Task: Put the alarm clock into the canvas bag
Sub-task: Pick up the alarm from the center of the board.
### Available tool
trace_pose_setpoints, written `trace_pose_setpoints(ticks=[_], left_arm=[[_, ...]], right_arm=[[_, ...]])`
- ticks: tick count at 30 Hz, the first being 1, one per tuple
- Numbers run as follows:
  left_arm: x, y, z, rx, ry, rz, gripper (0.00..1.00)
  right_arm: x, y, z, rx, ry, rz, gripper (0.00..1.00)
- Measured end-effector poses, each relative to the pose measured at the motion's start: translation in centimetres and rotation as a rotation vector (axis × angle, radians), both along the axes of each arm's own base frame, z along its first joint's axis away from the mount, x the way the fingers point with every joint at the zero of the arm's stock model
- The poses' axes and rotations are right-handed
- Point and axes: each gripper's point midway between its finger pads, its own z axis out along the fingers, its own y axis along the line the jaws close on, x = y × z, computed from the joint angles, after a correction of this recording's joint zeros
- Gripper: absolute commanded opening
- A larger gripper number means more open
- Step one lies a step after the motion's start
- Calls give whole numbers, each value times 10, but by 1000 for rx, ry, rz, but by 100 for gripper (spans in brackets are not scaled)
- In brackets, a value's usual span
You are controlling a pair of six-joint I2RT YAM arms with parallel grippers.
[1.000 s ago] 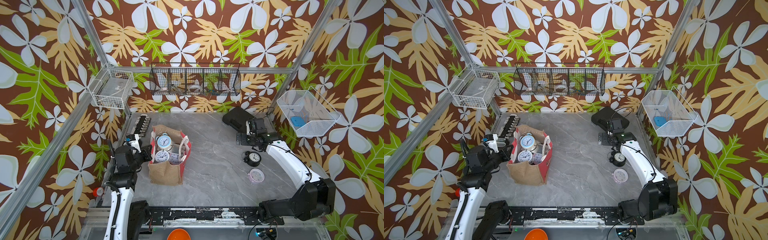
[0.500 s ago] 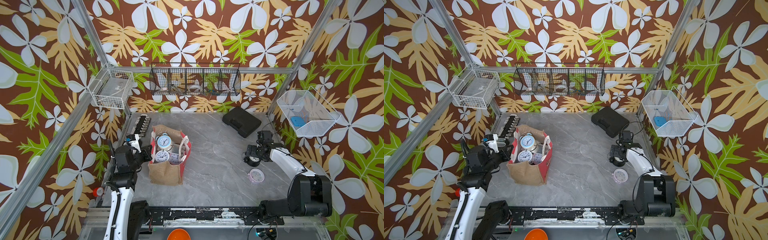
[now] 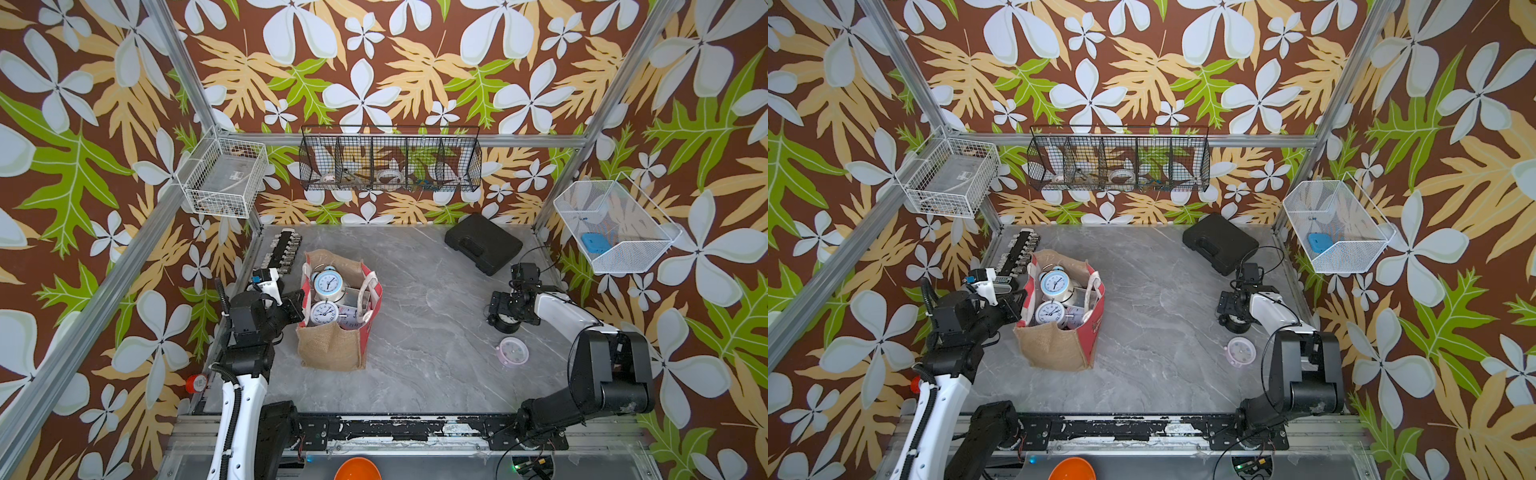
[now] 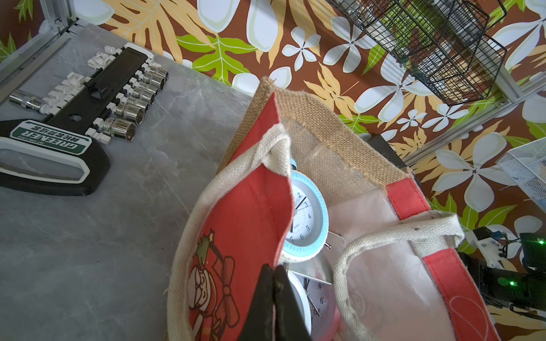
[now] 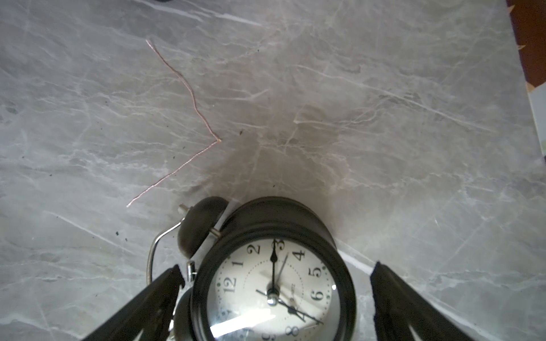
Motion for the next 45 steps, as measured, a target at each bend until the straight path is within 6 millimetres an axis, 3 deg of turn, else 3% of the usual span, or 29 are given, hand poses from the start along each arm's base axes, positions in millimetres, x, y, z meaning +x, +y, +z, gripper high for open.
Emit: trace_pose_setpoints(ticks=[12,27,33,45], left_arm=[[0,0,0,0,-1,0,0],[0,0,0,0,1,0,0],[0,0,0,0,-1,0,0],[0,0,1,1,-3,0,0]], right_arm=[[-3,0,-21,12,58,-17,93],[0,3,-18,29,55,-9,77],[5,4,8,31,-3,-6,75],[16,13,78,70,-156,25,73]])
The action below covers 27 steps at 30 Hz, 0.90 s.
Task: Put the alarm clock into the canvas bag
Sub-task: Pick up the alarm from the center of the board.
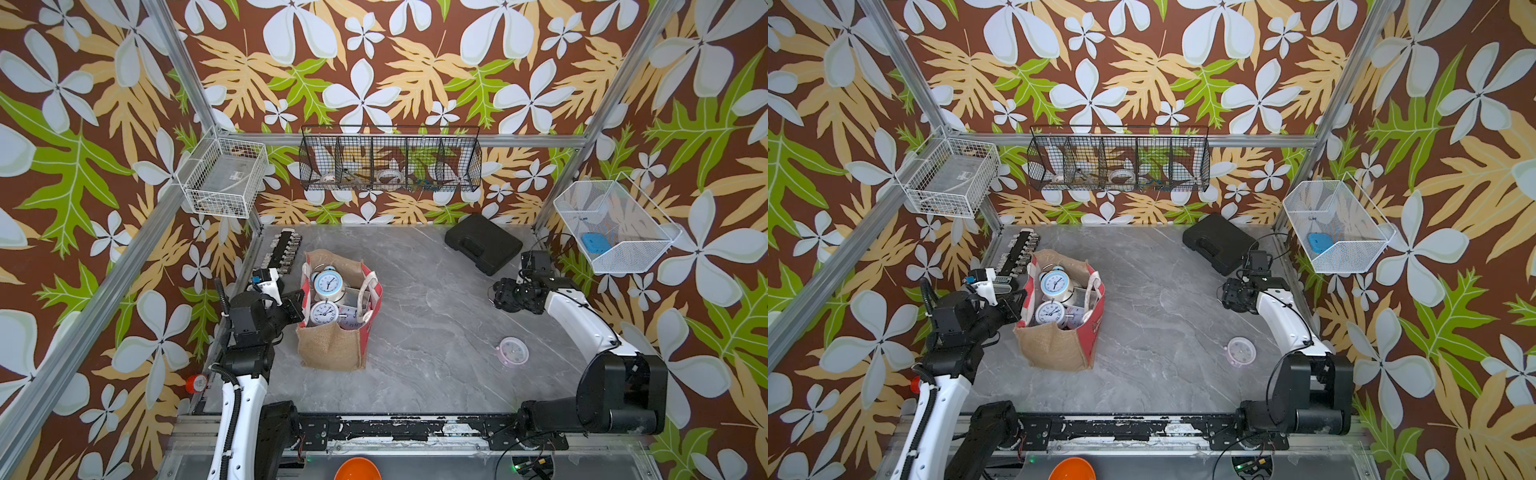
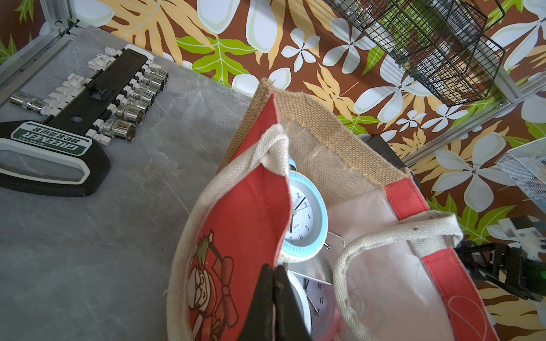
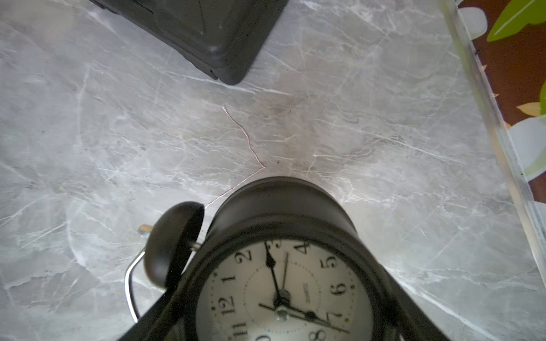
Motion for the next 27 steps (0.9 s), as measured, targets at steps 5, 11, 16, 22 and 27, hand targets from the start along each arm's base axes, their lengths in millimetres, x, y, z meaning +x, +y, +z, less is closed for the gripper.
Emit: trace_pose_setpoints(ticks=[5,11,16,22,27], left_arm=[[0,0,0,0,0,0,0],[0,0,0,0,0,0,0],[0,0,0,-1,1,-2,0],[0,-1,0,-3,2,-6,0],[0,-1,-1,-4,4,-7,0]], right_arm=[[2,14,34,16,-70,38,73],[7,42,73,29,-136,111,73],[11,61,107,47,-198,150,72],[15,98,151,96,-283,231,72],[21,132,179,113,-338,305,72]])
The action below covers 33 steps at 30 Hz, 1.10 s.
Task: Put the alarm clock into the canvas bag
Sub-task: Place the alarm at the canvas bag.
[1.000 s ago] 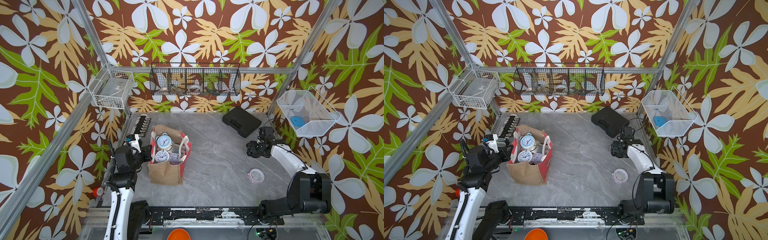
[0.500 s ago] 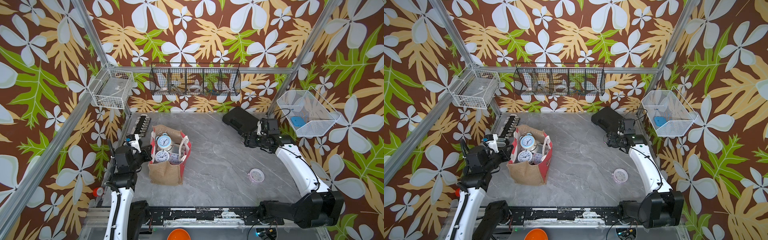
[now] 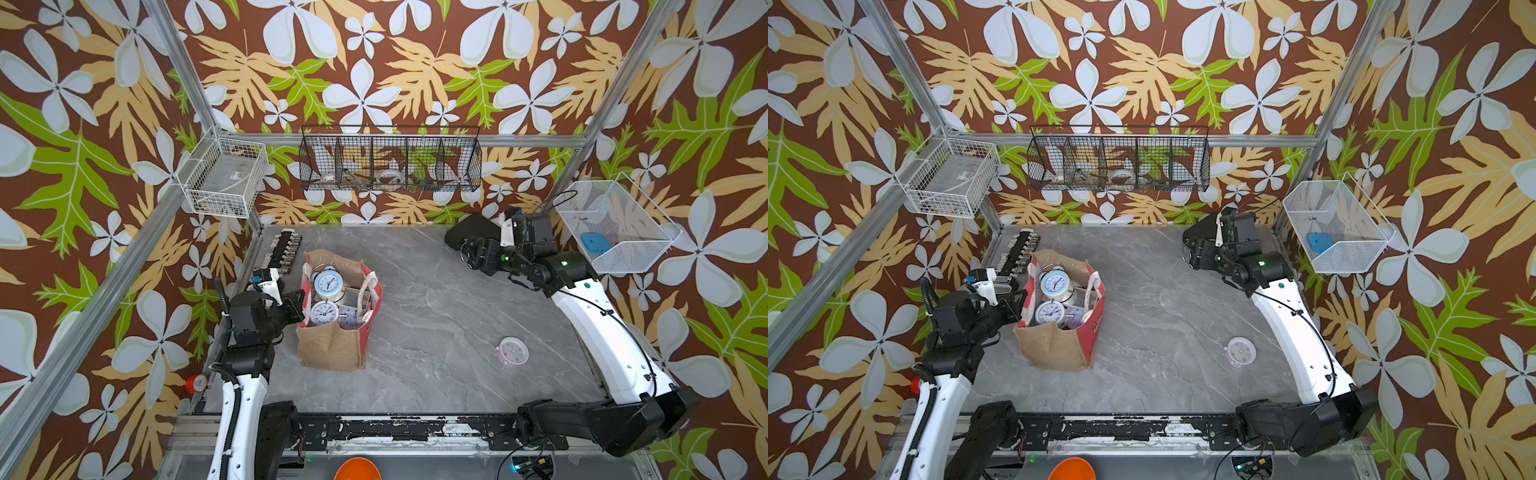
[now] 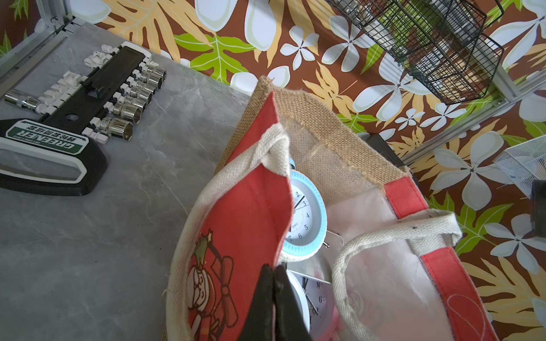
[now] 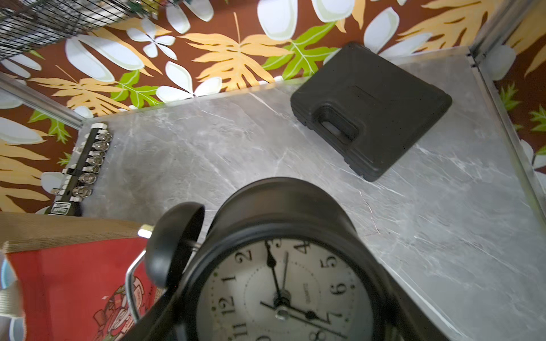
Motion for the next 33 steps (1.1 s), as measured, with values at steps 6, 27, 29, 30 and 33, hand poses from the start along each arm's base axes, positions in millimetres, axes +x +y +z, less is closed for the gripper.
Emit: trace_pose_setpoints(ticks=[6,27,29,30,33], left_arm=[[0,0,0,0,0,0,0],[0,-1,-2,-4,6,-6,0],[0,-1,-2,-4,6,-6,0],[0,-1,-2,-4,6,-7,0],[0,-1,-2,-5,7,-8,0]], right_arm=[[2,56,20,26,-31,109,71],[-27,242,48,37,-84,461,69],[-32,257,42,26,-77,498,69],[-34,266,38,22,-71,516,69],[-42,293,25,4,-52,575,69]])
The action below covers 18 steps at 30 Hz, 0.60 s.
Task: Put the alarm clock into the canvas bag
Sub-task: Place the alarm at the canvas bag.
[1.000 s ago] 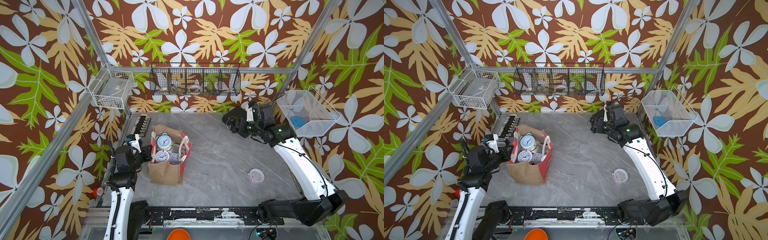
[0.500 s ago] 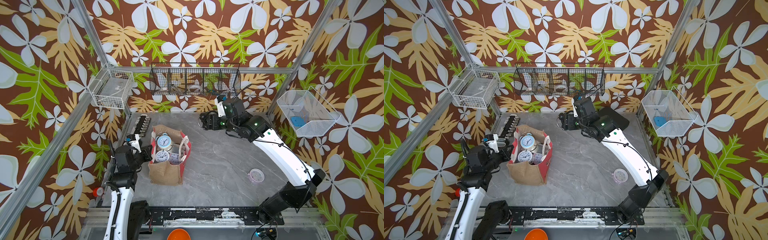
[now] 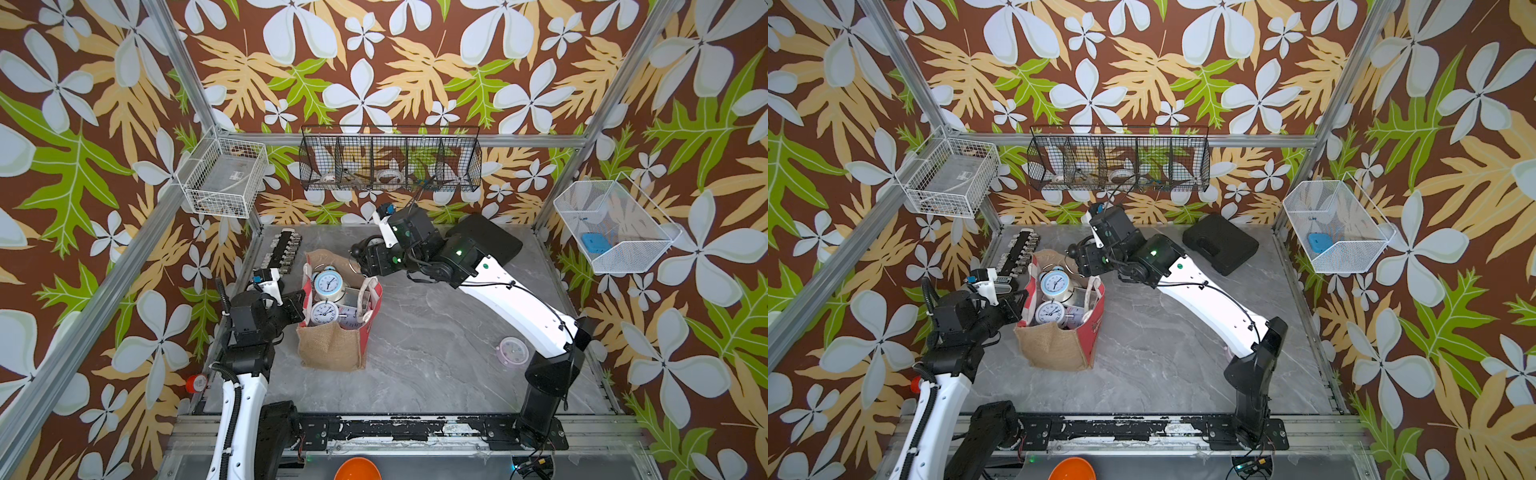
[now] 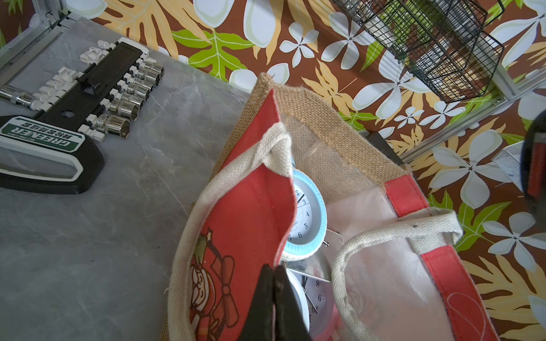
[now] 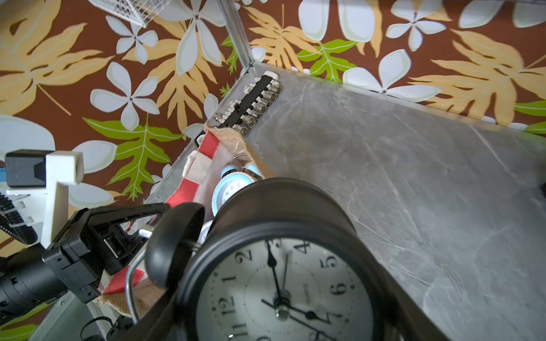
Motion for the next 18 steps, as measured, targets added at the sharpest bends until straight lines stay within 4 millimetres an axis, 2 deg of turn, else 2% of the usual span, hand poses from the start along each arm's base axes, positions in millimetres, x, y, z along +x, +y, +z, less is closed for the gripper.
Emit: trace_pose_setpoints(ticks=[5,8,12,18], left_arm=[[0,0,0,0,0,-1,0],[0,0,0,0,0,-1,0],[0,0,1,0,-2,-1,0],[-1,0,1,1,-5,-1,0]], right_arm=[[-19,39,-33,-63,45,121,67],[-29,55,-58,-109,83,186,67],[-41,59,-89,-187,127,231,67],[-57,66,-110,-229,164,295,66]])
